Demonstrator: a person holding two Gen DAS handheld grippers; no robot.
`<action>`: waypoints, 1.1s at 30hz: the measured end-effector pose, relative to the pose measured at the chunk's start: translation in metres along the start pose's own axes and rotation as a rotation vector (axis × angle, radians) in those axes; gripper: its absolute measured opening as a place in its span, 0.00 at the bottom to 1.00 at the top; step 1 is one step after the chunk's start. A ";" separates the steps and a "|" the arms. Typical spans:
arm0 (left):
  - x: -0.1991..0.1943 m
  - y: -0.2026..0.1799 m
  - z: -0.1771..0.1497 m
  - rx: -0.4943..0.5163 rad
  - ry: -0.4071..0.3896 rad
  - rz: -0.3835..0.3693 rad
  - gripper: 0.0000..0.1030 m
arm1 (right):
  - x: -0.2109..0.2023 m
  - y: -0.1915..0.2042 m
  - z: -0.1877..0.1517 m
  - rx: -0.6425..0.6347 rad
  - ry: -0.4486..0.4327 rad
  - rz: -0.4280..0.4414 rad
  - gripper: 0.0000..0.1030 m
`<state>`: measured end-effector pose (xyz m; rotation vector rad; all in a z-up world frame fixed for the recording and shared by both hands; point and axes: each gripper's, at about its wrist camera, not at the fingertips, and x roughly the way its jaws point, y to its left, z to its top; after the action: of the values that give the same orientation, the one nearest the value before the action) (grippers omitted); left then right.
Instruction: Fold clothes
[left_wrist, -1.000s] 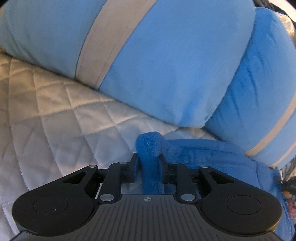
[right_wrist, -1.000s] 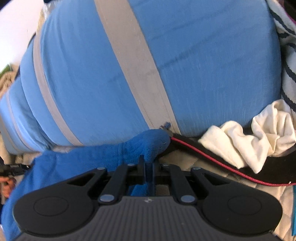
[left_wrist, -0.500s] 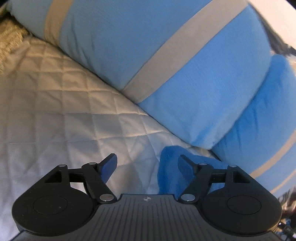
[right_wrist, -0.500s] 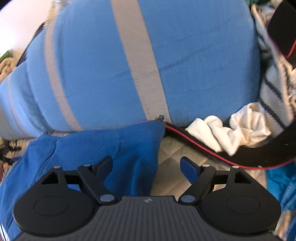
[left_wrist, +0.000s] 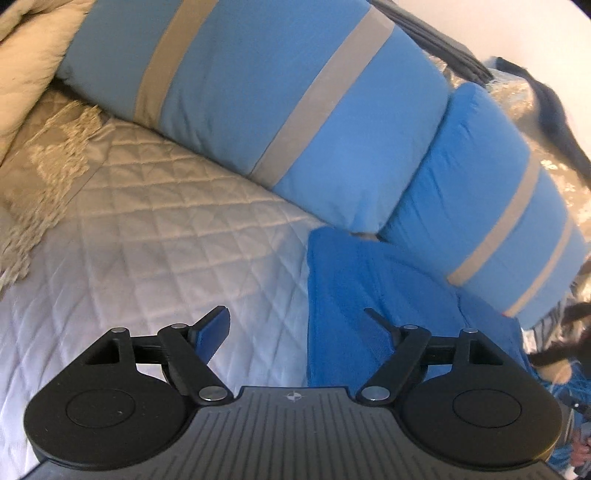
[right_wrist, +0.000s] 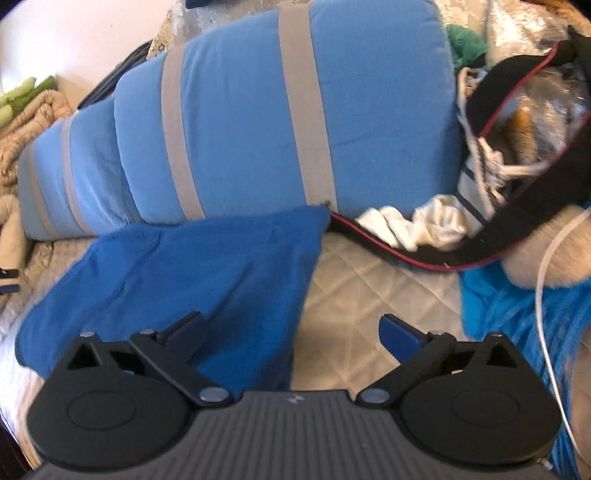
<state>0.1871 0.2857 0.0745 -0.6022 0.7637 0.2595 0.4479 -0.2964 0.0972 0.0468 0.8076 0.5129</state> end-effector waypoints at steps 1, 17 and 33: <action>-0.005 0.001 -0.006 -0.005 0.003 -0.001 0.74 | -0.005 0.001 -0.007 0.004 0.002 -0.003 1.00; -0.010 0.055 -0.101 -0.444 0.037 -0.241 0.78 | -0.053 0.002 -0.088 0.212 0.025 0.041 1.00; 0.021 0.090 -0.149 -0.751 0.062 -0.451 0.79 | -0.013 -0.032 -0.140 0.717 0.014 0.345 1.00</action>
<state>0.0780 0.2696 -0.0620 -1.4752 0.5549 0.1020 0.3556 -0.3515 0.0016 0.8563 0.9697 0.5241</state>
